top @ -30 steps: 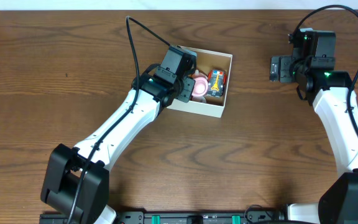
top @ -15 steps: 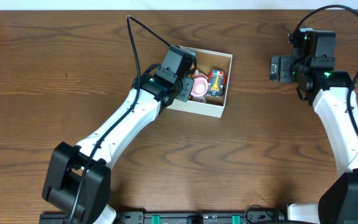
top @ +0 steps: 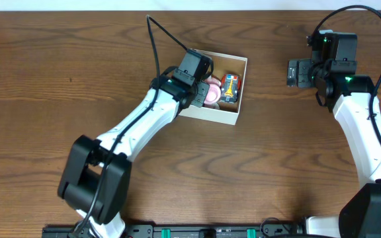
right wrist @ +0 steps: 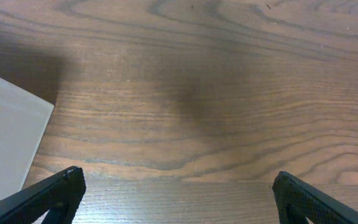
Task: Pack container
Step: 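Lower the green ball into the box front with the left gripper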
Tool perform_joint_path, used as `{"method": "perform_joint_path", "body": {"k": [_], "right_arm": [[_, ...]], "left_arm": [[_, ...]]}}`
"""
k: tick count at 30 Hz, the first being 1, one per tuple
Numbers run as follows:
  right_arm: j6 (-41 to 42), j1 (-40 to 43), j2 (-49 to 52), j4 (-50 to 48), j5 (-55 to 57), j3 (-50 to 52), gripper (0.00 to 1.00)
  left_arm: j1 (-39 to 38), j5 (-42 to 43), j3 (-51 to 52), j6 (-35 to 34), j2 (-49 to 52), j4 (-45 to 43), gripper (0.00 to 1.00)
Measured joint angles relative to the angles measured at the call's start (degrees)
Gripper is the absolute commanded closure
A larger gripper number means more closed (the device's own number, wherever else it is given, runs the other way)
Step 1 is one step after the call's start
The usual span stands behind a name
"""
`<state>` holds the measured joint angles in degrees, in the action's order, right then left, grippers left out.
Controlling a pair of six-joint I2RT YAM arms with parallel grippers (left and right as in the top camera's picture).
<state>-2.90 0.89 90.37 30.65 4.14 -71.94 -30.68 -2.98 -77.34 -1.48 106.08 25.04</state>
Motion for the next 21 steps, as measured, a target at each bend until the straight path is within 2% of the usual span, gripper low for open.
{"method": "perform_joint_path", "body": {"k": [12,21], "right_arm": [[0.0,0.0,0.0,0.0,0.0,0.0,0.01],[0.0,0.0,0.0,0.0,0.0,0.0,0.01]], "left_arm": [[-0.3,0.0,-1.9,0.0,4.0,-1.1,0.94],[-0.3,0.0,-1.9,-0.2,3.0,-0.8,0.94]]}}
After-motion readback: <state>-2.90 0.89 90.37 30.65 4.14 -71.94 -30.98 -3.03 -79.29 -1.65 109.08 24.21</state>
